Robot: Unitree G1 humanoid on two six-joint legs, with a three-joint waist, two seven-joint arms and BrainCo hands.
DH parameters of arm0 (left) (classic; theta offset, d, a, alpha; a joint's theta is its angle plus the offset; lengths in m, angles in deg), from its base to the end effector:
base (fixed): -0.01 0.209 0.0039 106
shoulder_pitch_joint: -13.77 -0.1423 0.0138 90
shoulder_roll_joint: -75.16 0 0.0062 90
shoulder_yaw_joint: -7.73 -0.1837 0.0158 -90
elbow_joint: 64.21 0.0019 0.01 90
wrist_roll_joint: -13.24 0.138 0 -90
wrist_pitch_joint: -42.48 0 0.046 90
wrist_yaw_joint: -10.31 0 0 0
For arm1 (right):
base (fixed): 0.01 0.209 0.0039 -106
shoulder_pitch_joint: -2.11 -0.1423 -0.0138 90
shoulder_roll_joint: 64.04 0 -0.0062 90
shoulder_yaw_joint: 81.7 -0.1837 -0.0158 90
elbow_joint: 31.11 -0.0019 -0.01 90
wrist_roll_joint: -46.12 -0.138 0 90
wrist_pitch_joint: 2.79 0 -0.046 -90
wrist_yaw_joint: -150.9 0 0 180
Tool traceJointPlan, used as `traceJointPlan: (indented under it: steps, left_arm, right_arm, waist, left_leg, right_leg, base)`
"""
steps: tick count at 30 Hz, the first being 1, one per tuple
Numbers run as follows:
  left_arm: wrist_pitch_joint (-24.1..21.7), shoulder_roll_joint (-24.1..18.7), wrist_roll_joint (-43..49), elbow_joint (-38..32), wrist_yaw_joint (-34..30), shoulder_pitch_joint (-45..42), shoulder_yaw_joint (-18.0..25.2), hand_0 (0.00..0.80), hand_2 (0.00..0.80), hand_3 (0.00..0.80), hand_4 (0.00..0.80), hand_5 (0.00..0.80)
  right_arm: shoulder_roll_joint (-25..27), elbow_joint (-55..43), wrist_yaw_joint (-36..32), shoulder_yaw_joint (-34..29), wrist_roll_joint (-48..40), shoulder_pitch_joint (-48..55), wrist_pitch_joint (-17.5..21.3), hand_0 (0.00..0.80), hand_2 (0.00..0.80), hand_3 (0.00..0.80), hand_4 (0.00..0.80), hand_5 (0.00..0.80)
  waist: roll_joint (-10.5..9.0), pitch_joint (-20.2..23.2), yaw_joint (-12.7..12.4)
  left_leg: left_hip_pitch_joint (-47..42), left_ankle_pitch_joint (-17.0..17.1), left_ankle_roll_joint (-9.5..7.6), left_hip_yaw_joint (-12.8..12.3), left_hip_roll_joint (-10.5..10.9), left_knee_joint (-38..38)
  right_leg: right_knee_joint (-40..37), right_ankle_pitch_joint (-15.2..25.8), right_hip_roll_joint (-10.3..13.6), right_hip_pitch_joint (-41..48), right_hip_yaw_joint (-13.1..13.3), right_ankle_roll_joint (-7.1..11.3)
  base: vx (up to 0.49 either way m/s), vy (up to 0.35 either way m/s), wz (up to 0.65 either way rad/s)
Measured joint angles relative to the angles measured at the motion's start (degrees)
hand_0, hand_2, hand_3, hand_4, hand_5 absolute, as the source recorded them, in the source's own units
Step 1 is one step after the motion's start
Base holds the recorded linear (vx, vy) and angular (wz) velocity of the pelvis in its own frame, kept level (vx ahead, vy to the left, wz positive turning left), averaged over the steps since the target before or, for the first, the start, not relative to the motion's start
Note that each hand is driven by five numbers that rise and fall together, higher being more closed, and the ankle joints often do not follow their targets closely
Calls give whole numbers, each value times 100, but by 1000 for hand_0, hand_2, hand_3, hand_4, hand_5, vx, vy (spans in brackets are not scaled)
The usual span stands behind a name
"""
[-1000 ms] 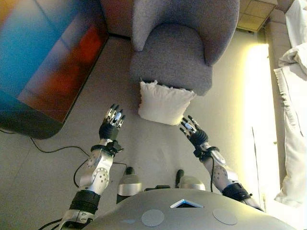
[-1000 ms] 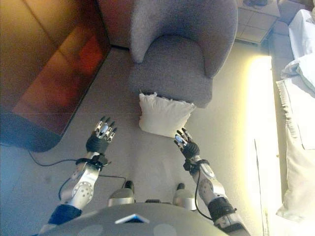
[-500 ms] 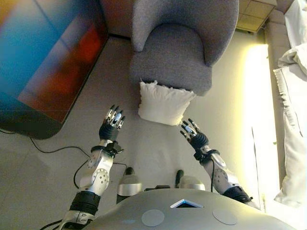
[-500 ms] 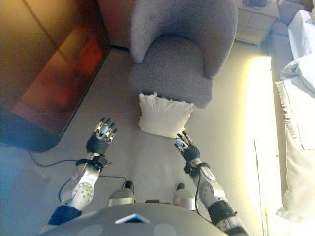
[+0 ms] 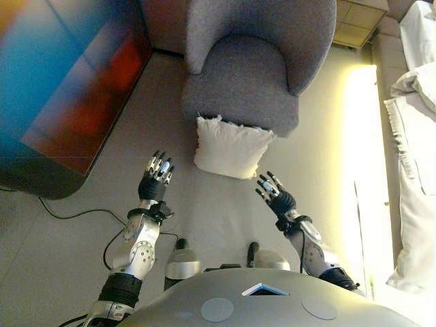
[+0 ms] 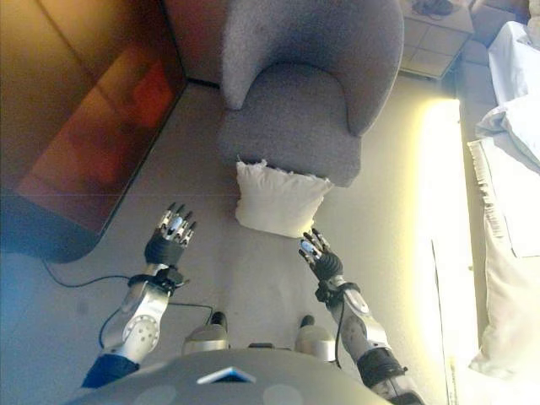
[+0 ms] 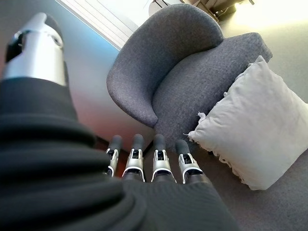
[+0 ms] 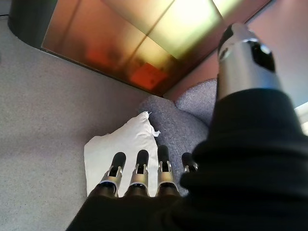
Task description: Pick up the cushion and take it to the sofa
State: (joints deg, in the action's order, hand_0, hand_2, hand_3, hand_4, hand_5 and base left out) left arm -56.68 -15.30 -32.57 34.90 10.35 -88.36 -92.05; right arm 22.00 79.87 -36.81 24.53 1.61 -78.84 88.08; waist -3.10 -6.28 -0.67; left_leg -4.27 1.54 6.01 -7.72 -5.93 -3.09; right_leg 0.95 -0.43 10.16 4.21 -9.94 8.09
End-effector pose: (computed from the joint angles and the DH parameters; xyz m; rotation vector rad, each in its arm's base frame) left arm 0.1454 0.1928 -0.0137 -0.5020 0.2545 0.0840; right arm 0.1370 -0.1592 -0.0504 0.5600 0.5442 0.1187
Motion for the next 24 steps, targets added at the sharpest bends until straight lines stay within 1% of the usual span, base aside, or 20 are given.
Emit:
traceJointPlan:
  steps: [2,3,4,5,7,8,10,12,13,14,15,16,17,18,19,20,21,22,23,24]
  left_arm:
    - [-2,63,4,319,1,352,-2,0,0,0,0,0]
    - [-1,83,5,465,2,521,-7,0,0,0,0,0]
    - [-1,96,5,526,0,581,3,0,0,0,0,0]
    - [-1,63,4,547,-1,584,10,0,0,0,0,0]
    - [51,-83,-1,542,-14,530,15,0,0,0,0,0]
    - [95,-189,-2,532,-25,465,56,0,0,0,0,0]
    - [159,-277,-4,529,-39,295,102,0,0,0,0,0]
    - [212,-286,-2,527,-40,257,89,0,0,0,0,0]
    - [212,-290,-1,523,-40,259,45,0,0,0,0,0]
    - [213,-425,2,545,-45,275,-49,0,0,0,0,0]
    - [231,-383,2,602,-53,368,-132,0,0,0,0,0]
    - [231,-235,2,605,-60,331,-212,0,0,0,0,0]
    - [233,-132,2,555,-135,160,-290,0,0,0,0,0]
    - [235,14,3,534,-198,-28,-331,0,0,0,0,0]
    - [232,43,4,462,-246,-62,-339,0,0,0,0,0]
    - [226,-24,6,447,-279,-34,-265,0,0,0,0,0]
    - [232,-21,8,457,-279,-66,-180,0,0,0,0,0]
    - [249,-25,9,462,-281,-88,-121,0,0,0,0,0]
    - [254,-53,11,450,-294,-60,-112,0,0,0,0,0]
    - [259,-81,11,441,-293,-47,-109,0,0,0,0,0]
  right_arm:
    - [5,4,6,13,-2,-104,8,0,0,0,0,0]
    - [38,-19,19,10,-5,-126,38,0,0,0,0,0]
    - [75,-52,59,17,-10,-156,67,0,0,0,0,0]
    - [-1,-41,82,40,-11,-99,67,0,0,0,0,0]
    - [-87,-46,97,67,-10,-8,67,0,0,0,0,0]
    - [-96,-50,119,65,-11,-3,70,0,0,0,0,0]
    - [-68,-69,138,3,-23,-2,76,0,0,0,0,0]
    - [6,-71,167,-51,-93,-67,96,0,0,0,0,0]
    - [-12,-65,170,-81,-159,-70,103,0,0,0,0,0]
    - [-66,-46,163,-91,-208,-15,104,0,0,0,0,0]
    - [-96,-6,178,-166,-247,32,103,0,0,0,0,0]
    - [8,-40,204,-211,-255,38,101,0,0,0,0,0]
    - [189,-189,217,-219,-289,131,123,0,0,0,0,0]
    - [415,-344,210,-265,-302,294,142,0,0,0,0,0]
    - [508,-346,201,-327,-321,417,166,0,0,0,0,0]
    - [419,-224,223,-370,-347,431,151,0,0,0,0,0]
    - [404,-222,206,-321,-348,485,126,0,0,0,0,0]
    - [396,-235,196,-301,-348,481,106,0,0,0,0,0]
    - [368,-270,191,-305,-344,474,105,0,0,0,0,0]
    - [348,-280,185,-304,-343,476,99,0,0,0,0,0]
  waist:
    - [87,-184,-9]
    - [186,-329,32]
    - [287,-423,56]
    - [316,-451,110]
    - [299,-508,112]
    - [233,-522,110]
    - [98,-520,129]
    - [70,-547,155]
    - [-35,-569,210]
    - [-258,-568,333]
    - [-368,-641,547]
    - [-392,-672,591]
    - [-335,-660,644]
    - [-38,-525,777]
    - [207,-457,880]
    - [102,-536,847]
    - [96,-541,773]
    - [181,-530,773]
    - [242,-518,807]
    - [218,-502,882]
  left_leg:
    - [303,-277,-153,33,27,571]
    - [592,-552,-350,24,19,1160]
    - [756,-705,-280,113,-11,1495]
    - [786,-721,-309,196,-33,1533]
    - [673,-663,-405,293,-17,1349]
    - [675,-592,-512,331,-10,1278]
    - [682,-554,-572,334,61,1168]
    - [780,-537,-596,395,97,1091]
    - [780,-533,-589,526,160,979]
    - [734,-499,-529,650,360,728]
    - [808,-630,-576,686,529,1325]
    - [856,-947,-623,510,750,2206]
    - [545,-1346,-712,334,948,2514]
    - [85,-1539,-746,397,953,2147]
    - [-228,-1930,-778,528,798,1591]
    - [-488,-1839,-860,536,863,1374]
    - [-615,-1814,-821,606,806,1296]
    - [-651,-1850,-787,784,672,1253]
    - [-724,-1850,-702,942,554,1157]
    - [-773,-1867,-654,956,505,1139]
  right_leg:
    - [984,-110,132,-473,25,35]
    - [1731,-112,235,-842,76,37]
    - [2452,20,269,-1188,265,25]
    - [2936,257,277,-1437,441,-114]
    - [3313,483,254,-1749,626,-150]
    - [3264,363,197,-1764,623,-140]
    - [2724,18,141,-1742,619,-17]
    - [1649,-107,13,-1725,614,107]
    - [1051,-134,-86,-1613,591,188]
    - [362,-111,-61,-1397,634,210]
    - [286,89,71,-1323,597,301]
    - [408,119,182,-1302,568,304]
    - [753,158,322,-1359,435,334]
    - [1069,144,196,-1418,220,228]
    - [1450,2,25,-1547,45,32]
    - [1982,-242,104,-1753,113,72]
    - [2760,-413,-12,-2196,133,-3]
    - [3052,-490,-220,-2506,51,-121]
    - [2951,-474,-386,-2709,-178,-124]
    - [2771,-430,-463,-2738,-299,-126]
  base:
    - [37,205,14]
    - [94,160,25]
    - [159,104,40]
    - [226,52,44]
    - [298,-21,43]
    - [365,-101,43]
    - [436,-116,33]
    - [422,-35,19]
    - [447,24,57]
    - [465,27,96]
    - [491,20,86]
    - [543,-13,40]
    - [538,-32,-4]
    - [556,-49,11]
    - [533,-53,10]
    - [550,-49,-20]
    - [499,-41,-58]
    - [433,-33,-54]
    - [340,-29,-21]
    - [352,-54,2]
